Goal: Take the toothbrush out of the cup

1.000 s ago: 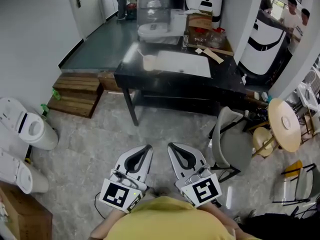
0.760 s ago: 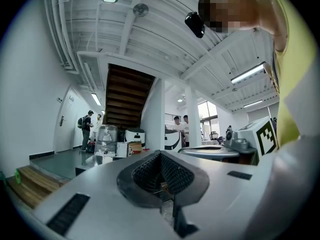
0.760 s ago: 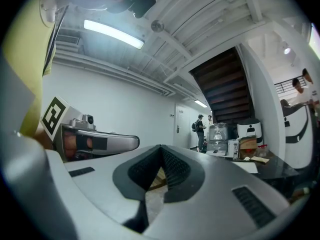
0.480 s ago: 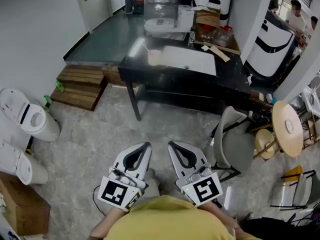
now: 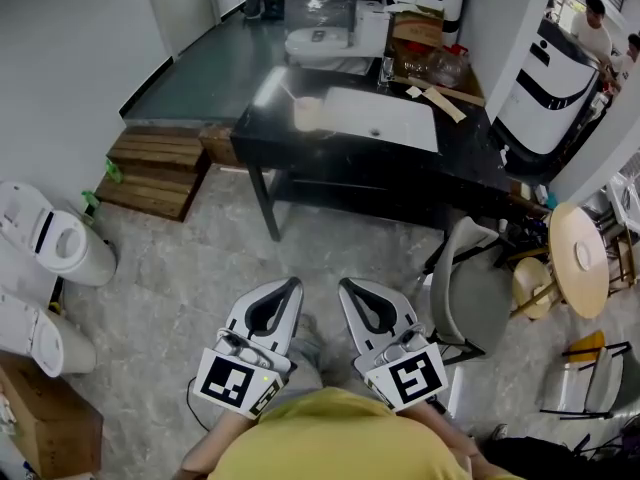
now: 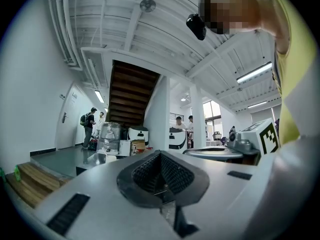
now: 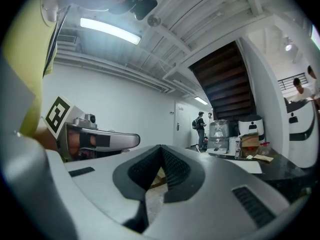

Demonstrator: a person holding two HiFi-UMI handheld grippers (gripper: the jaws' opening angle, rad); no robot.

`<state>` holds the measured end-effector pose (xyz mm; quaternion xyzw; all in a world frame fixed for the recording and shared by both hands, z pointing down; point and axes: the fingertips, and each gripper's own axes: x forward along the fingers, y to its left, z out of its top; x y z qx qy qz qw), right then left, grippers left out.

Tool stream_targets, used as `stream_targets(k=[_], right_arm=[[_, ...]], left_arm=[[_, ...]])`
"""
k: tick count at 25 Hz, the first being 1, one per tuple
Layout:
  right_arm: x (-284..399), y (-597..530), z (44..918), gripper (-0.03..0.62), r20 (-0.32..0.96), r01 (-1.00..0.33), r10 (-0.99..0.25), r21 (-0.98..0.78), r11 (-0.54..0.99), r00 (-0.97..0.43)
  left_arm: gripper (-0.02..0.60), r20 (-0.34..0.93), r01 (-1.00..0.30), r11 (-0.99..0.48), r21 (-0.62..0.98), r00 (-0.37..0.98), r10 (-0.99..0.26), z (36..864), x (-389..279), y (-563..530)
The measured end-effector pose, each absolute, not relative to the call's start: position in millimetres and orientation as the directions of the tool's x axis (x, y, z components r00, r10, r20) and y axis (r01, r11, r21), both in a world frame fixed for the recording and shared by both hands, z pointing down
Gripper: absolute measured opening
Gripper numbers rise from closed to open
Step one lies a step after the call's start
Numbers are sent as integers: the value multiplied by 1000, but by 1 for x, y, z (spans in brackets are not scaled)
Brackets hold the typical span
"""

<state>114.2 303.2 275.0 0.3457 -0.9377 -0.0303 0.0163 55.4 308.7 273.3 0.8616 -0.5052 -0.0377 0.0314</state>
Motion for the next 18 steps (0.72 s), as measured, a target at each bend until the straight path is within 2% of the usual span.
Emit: stream_targets(k=[12, 18], right_arm=[[75, 190, 276, 17, 34, -659, -662, 75, 749, -749], [55, 136, 270, 17, -3, -698, -700, 75, 712, -714]], left_arm=[[11, -43, -853, -513, 97, 511, -858, 270, 19, 195], [11, -58, -829, -551, 95, 548, -835, 268, -2, 137]])
